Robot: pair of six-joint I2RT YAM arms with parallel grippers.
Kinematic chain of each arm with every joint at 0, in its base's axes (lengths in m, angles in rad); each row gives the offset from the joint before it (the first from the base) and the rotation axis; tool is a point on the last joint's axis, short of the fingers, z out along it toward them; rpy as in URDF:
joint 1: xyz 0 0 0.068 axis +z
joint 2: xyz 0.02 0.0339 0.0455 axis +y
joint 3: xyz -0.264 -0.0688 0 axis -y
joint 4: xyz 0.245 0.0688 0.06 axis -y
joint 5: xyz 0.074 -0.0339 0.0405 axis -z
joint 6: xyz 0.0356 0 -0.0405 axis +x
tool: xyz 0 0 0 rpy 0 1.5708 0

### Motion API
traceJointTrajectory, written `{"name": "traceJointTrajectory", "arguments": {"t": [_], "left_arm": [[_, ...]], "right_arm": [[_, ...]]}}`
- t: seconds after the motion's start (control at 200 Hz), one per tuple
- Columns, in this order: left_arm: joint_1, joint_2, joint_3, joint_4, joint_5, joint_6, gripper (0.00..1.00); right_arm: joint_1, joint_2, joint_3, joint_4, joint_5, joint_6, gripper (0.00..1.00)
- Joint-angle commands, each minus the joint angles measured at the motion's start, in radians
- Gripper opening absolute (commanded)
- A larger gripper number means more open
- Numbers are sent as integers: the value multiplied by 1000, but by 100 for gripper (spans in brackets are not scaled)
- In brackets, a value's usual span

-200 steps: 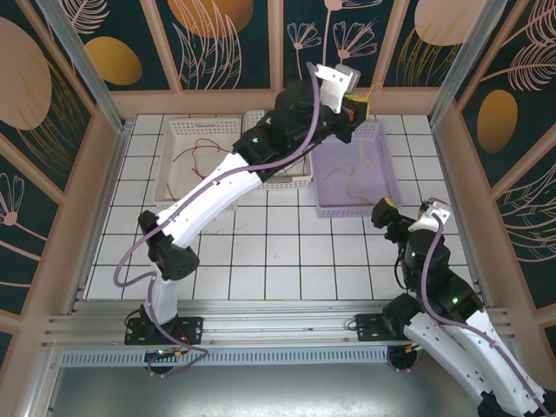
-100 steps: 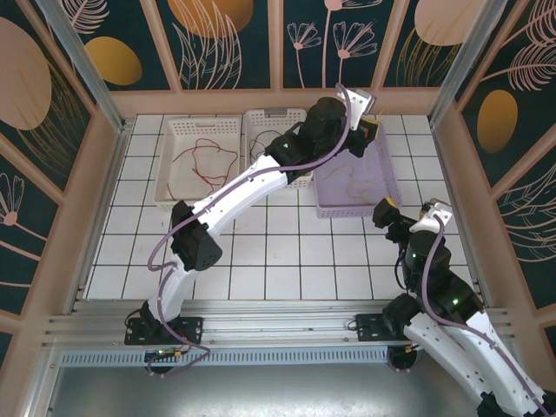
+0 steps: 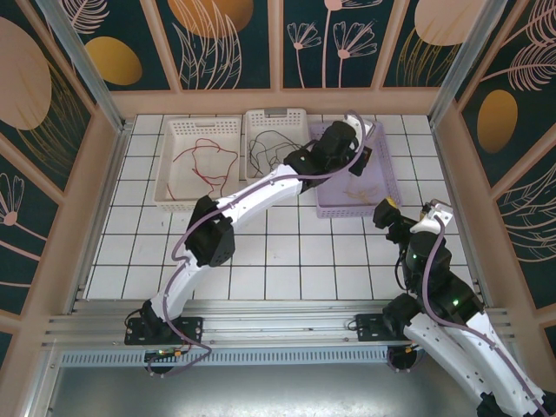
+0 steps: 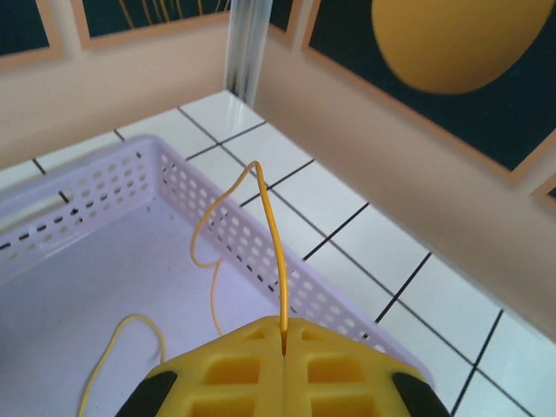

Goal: Untangle the cables

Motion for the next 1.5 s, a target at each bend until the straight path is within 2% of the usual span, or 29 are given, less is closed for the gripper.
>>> {"name": "traceJointTrajectory", "arguments": {"t": [0.0, 0.375, 0.45, 0.565, 0.666, 0.821, 0.966, 1.096, 1.361, 1.431, 1.491], "left_arm": [[4, 25, -27, 31, -36, 14, 0], [49, 63, -99, 57, -18, -56, 0], [51, 58, -97, 57, -18, -58, 14], [51, 50, -87, 52, -16, -55, 23], [51, 51, -65, 34, -10, -52, 25], [51, 43, -48, 11, -10, -44, 35], [50, 25, -36, 2, -16, -32, 57], [51, 26, 9, -27, -23, -16, 70], [56, 17, 109, -88, -55, 29, 87], [57, -12, 105, -90, -70, 38, 98], [56, -50, 86, -88, -99, 47, 99]], "right_arm": [[5, -16, -10, 39, 18, 9, 99], [5, -17, -15, 45, 16, 3, 99], [4, -17, -16, 45, 16, 2, 99], [2, -17, -17, 48, 17, 2, 99], [-1, -17, -18, 50, 15, 0, 99], [-1, -16, -19, 50, 14, -1, 99], [-1, -17, -20, 52, 16, -1, 99], [-1, -17, -21, 51, 18, -1, 99], [-1, -16, -23, 51, 23, -4, 99], [-2, -16, -24, 53, 23, -6, 99], [-1, -16, -25, 55, 23, -6, 99]]}}
